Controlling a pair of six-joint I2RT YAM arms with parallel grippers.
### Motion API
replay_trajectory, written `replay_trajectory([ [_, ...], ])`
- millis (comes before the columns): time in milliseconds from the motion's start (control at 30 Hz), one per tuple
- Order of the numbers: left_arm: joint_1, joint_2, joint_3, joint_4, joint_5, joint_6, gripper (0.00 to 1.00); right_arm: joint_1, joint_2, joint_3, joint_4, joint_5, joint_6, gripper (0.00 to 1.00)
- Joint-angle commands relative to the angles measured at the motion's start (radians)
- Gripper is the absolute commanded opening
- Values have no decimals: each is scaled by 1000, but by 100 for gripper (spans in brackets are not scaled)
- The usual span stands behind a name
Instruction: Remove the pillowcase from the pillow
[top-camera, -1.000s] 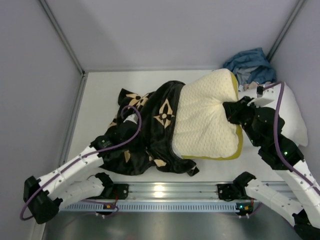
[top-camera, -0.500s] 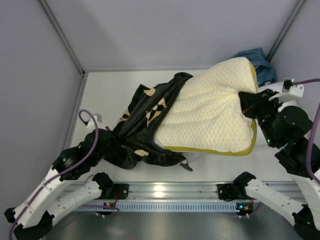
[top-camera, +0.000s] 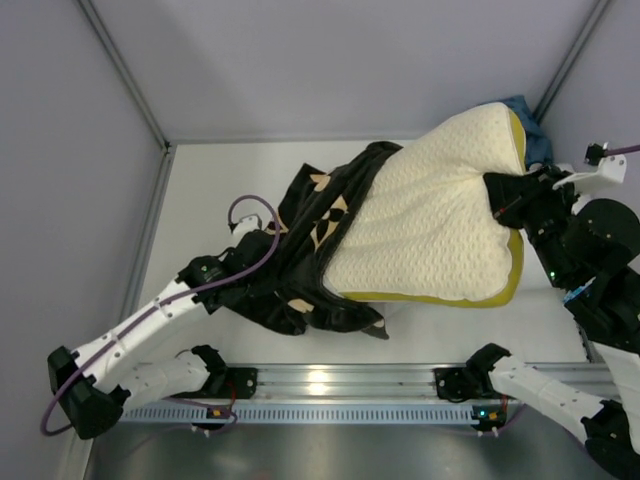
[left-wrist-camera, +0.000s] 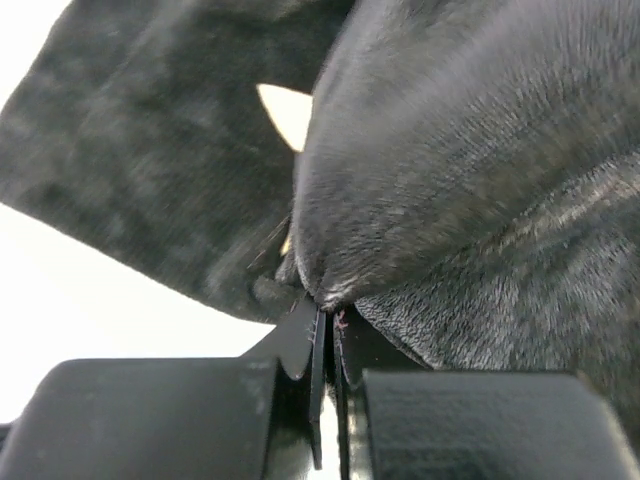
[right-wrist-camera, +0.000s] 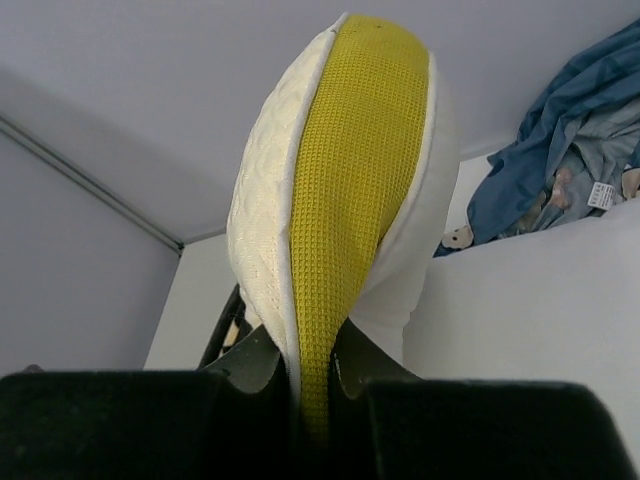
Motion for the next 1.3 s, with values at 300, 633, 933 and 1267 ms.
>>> replay_trajectory([
  [300,91,398,-117,444,187,55,0,-14,76,332,236,11,67,0],
  [633,102,185,-157,458,307,113,60,-14,2,154,222,-78,-13,0],
  [933,104,19,138,352,187,274,99,-14,-62,-71,222,-351,-108,0],
  [1267,105,471,536,328,-14,521,99,-13,-81,-165,195,-717,-129,0],
])
